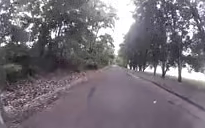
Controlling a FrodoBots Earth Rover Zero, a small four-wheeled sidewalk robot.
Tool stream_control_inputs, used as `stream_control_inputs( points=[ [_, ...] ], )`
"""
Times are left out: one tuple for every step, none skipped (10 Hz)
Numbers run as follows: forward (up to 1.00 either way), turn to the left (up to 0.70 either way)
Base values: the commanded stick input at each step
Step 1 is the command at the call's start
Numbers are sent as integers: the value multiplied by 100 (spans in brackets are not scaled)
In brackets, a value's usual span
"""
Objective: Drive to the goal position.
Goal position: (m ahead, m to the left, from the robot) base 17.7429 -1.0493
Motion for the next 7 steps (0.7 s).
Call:
stream_control_inputs(
  points=[
    [70,0],
    [70,0],
    [70,0],
    [70,0],
    [70,0],
    [70,0],
    [70,0]
  ],
)
